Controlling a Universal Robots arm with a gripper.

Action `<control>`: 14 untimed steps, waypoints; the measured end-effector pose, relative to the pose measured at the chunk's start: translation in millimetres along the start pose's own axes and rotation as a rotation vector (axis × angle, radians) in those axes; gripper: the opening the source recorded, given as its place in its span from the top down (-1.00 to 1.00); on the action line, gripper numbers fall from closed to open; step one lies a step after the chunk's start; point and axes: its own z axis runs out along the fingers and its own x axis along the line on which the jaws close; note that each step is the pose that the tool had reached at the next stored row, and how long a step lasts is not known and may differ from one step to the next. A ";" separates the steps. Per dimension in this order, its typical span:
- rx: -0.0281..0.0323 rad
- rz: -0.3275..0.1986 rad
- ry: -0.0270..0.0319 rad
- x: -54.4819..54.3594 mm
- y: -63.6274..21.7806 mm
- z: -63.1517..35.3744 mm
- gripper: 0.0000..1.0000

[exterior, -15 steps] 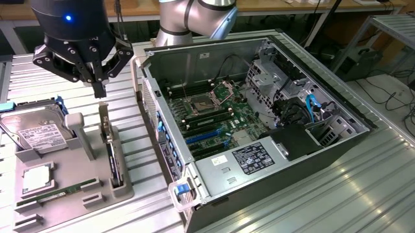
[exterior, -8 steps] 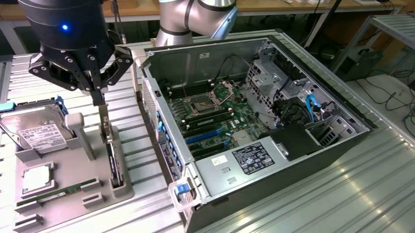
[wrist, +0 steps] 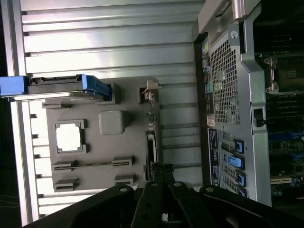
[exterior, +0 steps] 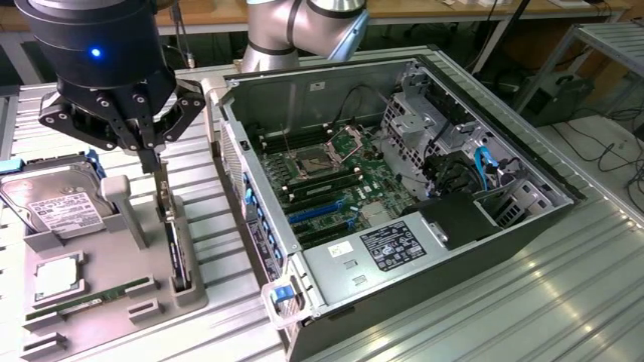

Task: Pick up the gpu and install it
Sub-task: 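Reach for the gpu, then pick up the gpu and move the gpu toward the slot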

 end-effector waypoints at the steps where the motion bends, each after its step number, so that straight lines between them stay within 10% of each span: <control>1: 0.0000 0.000 0.0000 0.3 -1.0 0.0 0.79; 14: -0.0001 -0.001 0.0000 1.0 -3.7 0.0 0.79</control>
